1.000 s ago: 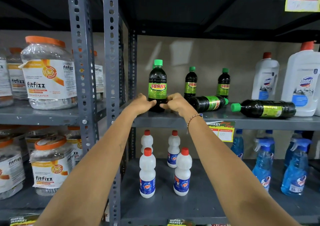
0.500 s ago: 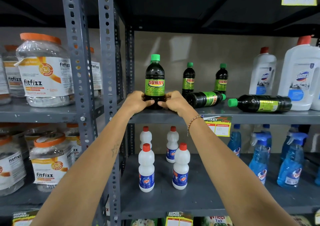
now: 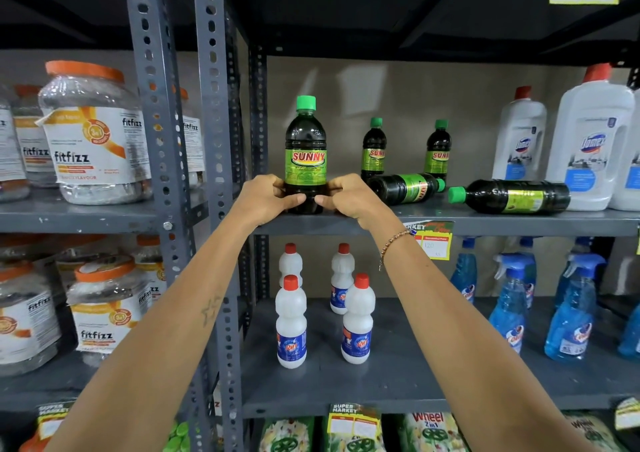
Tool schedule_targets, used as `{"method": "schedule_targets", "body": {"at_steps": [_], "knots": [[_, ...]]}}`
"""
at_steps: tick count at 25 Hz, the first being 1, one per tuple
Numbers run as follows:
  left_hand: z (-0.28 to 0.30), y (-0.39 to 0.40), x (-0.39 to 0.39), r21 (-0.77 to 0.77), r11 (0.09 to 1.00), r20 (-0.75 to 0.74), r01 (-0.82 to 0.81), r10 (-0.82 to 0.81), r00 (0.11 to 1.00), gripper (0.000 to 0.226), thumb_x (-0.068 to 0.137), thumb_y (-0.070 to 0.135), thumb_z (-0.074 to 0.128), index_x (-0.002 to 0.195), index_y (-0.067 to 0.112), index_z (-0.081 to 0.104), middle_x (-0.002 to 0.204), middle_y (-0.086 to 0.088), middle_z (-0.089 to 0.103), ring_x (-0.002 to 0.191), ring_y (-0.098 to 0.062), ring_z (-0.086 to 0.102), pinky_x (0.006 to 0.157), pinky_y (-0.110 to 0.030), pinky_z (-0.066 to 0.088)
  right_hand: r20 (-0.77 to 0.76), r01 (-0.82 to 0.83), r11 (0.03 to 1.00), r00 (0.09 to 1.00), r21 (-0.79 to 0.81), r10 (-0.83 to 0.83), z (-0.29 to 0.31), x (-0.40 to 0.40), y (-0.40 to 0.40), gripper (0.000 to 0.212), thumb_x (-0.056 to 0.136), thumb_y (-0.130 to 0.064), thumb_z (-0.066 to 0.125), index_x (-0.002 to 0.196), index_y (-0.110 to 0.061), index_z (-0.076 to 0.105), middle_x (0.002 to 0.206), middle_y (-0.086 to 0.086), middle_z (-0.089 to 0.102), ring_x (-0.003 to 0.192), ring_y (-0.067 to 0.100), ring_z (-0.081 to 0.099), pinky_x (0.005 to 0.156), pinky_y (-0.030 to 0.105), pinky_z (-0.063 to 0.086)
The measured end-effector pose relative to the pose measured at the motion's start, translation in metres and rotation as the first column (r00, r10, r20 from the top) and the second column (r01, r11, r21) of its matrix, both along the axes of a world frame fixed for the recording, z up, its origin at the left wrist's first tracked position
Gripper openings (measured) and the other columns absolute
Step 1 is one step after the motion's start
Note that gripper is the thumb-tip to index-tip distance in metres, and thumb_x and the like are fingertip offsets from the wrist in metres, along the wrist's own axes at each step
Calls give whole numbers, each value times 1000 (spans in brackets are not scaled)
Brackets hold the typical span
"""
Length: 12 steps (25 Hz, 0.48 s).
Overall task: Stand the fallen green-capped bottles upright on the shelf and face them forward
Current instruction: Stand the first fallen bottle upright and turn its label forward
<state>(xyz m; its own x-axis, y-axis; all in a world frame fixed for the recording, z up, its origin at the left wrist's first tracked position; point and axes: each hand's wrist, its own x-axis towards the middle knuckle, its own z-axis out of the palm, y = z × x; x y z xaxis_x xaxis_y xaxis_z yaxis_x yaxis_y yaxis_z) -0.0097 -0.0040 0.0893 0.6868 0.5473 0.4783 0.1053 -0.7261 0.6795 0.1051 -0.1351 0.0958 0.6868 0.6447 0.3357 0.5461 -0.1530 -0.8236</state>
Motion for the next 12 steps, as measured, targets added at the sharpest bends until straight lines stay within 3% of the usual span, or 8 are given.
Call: {"method": "schedule_targets", "body": {"at_steps": [6,8,9,10,11,12], "knots": [[-3,-10,-5,25,998,-3,-61,61,998,52,85,43,65,124,9,55,118,-6,65,107,-19,59,86,-25,42,-11,-15,1000,1000,-8,15,2,-9,-9,24,86,-11,66,107,1,68,107,20,72,98,24,67,101,42,49],[-9,-22,-7,73,974,195,-216,198,961,41,94,38,52,117,4,55,107,-8,66,100,-22,60,86,-29,45,53,89,996,995,23,-90,5,-4,-19,28,88,-21,64,76,3,68,79,21,71,77,28,66,87,38,53],[-13,-30,-6,116,953,362,-280,222,906,30,98,31,45,109,4,55,97,-8,64,91,-22,59,83,-34,48,111,188,981,975,51,-192,9,1,-27,42,89,-29,61,57,-3,59,62,15,61,66,27,61,76,33,49],[-18,-39,-4,181,932,509,-313,183,841,22,99,23,40,102,6,53,92,-6,59,85,-20,56,79,-37,48,186,302,950,931,85,-313,12,6,-34,47,89,-38,59,53,-8,52,58,11,54,66,27,58,72,30,44],[-23,-50,2,271,908,586,-319,107,803,19,98,18,38,100,6,52,92,-6,55,84,-18,53,77,-35,47,241,403,908,875,118,-420,16,14,-39,45,88,-45,57,62,-8,57,69,12,58,78,29,59,73,31,43],[-29,-62,11,364,884,596,-295,22,803,19,98,17,38,101,5,52,95,-6,54,86,-18,50,79,-30,45,255,489,864,825,124,-504,19,24,-44,49,85,-53,55,85,-5,62,91,17,62,98,33,58,81,35,44]]}}
